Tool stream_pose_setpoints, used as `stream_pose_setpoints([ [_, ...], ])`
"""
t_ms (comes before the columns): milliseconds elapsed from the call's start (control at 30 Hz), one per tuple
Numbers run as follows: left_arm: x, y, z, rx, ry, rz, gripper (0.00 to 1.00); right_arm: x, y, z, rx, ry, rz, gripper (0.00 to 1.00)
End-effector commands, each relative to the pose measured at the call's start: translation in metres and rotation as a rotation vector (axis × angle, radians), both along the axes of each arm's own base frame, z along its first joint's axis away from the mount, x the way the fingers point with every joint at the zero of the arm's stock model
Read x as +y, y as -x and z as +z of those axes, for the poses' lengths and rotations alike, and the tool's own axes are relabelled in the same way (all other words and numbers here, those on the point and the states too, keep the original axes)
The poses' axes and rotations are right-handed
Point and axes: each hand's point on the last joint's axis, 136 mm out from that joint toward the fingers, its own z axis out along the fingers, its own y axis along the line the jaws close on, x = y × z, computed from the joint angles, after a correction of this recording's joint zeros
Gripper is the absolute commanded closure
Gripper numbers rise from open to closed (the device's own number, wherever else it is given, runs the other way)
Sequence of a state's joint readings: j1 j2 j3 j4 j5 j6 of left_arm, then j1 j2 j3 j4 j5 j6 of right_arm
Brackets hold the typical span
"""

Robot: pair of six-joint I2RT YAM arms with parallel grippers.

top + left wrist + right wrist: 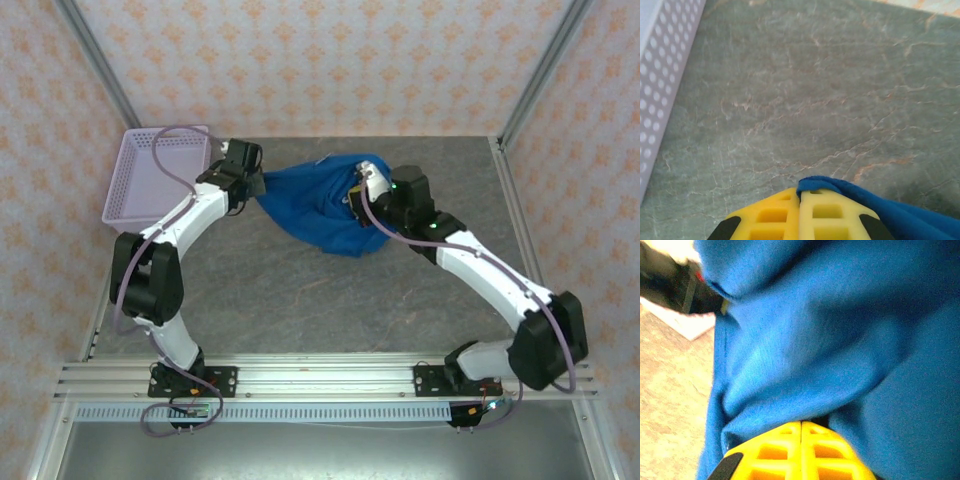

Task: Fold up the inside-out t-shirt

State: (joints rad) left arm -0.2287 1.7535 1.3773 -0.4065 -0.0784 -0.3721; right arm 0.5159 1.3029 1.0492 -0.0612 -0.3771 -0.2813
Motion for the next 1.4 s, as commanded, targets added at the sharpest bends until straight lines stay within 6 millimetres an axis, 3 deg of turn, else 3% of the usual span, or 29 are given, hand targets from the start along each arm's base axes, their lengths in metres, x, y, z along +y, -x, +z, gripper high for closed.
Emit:
stream_pose_setpoints([
  [0,0.025,-0.005,-0.010,-0.015,0.019,0.104,1.00,-0.007,0.011,0.050,-0.095,-0.072,-0.003,1.00],
  [133,0.024,-0.005,-0.020,0.023,0.028,0.074,1.00,-0.014,0.016,0.041,-0.074,-0.066,-0.022,1.00],
  [267,-0.009,0.002,-0.015,-0.005,0.132,-0.034,0.97,0.000,0.017,0.049,-0.058,-0.161,0.026,1.00],
  [367,-0.031,0.014,0.009,-0.090,0.217,-0.109,0.68,0.006,0.010,0.048,-0.048,-0.163,0.035,1.00],
  [467,-0.046,0.032,0.049,-0.241,0.294,-0.191,0.41,0.007,0.009,0.042,-0.039,-0.134,0.044,1.00],
  [533,-0.067,0.046,0.079,-0.352,0.349,-0.310,0.29,0.007,0.009,0.036,-0.034,-0.113,0.048,1.00],
  [633,-0.120,0.071,0.116,-0.463,0.354,-0.591,0.18,0.011,0.012,0.029,-0.025,-0.105,0.081,1.00],
  [733,-0.175,0.091,0.117,-0.424,0.230,-0.861,0.14,0.015,0.014,0.027,-0.022,-0.113,0.103,1.00],
  [800,-0.196,0.095,0.112,-0.389,0.195,-0.957,0.14,0.015,0.014,0.027,-0.022,-0.114,0.109,1.00],
  [867,-0.210,0.093,0.110,-0.373,0.204,-1.015,0.15,0.015,0.014,0.025,-0.017,-0.107,0.108,1.00],
  [933,-0.219,0.088,0.107,-0.351,0.218,-1.041,0.25,0.013,0.015,0.025,-0.020,-0.097,0.105,1.00],
  [1167,-0.223,0.062,0.105,-0.317,0.224,-0.993,0.88,0.006,0.024,0.018,-0.035,-0.060,0.106,1.00],
  [1267,-0.213,0.042,0.106,-0.305,0.256,-0.896,0.97,0.005,0.034,0.016,-0.046,-0.047,0.139,1.00],
  [1367,-0.193,0.014,0.098,-0.247,0.279,-0.732,0.98,0.015,0.046,0.026,-0.052,-0.084,0.225,1.00],
])
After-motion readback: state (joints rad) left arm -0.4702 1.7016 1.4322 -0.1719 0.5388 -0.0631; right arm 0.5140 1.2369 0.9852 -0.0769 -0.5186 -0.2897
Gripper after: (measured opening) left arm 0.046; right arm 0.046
